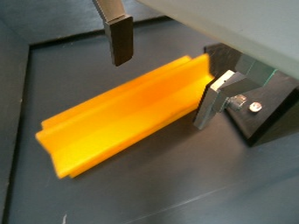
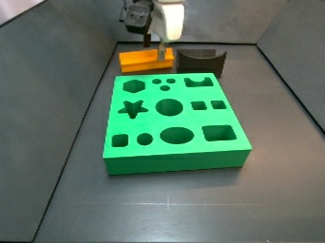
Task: Pick up the star object. Move up. Place the star object on the fixture. Regrasp the star object. Move to above the board. Insert the star object.
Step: Pick up the star object.
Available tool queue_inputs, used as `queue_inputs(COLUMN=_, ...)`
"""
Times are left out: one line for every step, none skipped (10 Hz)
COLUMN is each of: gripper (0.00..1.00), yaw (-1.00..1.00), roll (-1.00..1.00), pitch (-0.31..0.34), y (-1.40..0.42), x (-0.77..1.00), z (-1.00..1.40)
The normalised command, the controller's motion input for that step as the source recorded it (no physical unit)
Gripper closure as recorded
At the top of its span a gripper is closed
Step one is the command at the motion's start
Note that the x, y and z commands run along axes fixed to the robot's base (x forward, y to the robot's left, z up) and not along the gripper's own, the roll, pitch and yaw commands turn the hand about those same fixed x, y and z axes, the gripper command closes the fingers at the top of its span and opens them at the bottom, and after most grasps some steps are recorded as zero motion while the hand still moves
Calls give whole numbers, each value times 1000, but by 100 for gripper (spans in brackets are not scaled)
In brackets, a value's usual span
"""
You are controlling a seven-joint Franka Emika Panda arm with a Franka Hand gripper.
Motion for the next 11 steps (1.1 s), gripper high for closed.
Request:
queue_inputs(gripper=0, yaw=-34, roll=69, pitch=0, y=0, x=-203, z=-374)
queue_inputs(gripper=0, yaw=-57, roll=77, pitch=0, y=0, x=-203, z=-346)
queue_inputs(gripper=0, yaw=-200, roll=4, pitch=0, y=0, x=-9, z=-60)
queue_inputs(gripper=0, yaw=-23, roll=0, pitch=0, y=0, x=51, z=0)
queue_inputs(gripper=0, yaw=0, roll=-7, pitch=0, y=0, x=0, z=0)
queue_inputs(gripper=0, yaw=0, roll=0, pitch=4, y=0, x=0, z=0)
queue_inputs(gripper=0, yaw=-9, roll=0, pitch=0, y=0, x=-17, z=-3)
queue_inputs(gripper=0, yaw=-97, roll=0, pitch=0, y=0, x=-197, z=-20)
queue_inputs(gripper=0, yaw=-43, roll=0, pitch=0, y=0, x=-97, z=0)
queue_inputs(gripper=0, yaw=0, roll=19, pitch=0, y=-23, x=-114, z=0)
queue_inputs(gripper=0, yaw=0, roll=17, pitch=0, y=-23, x=0, z=0)
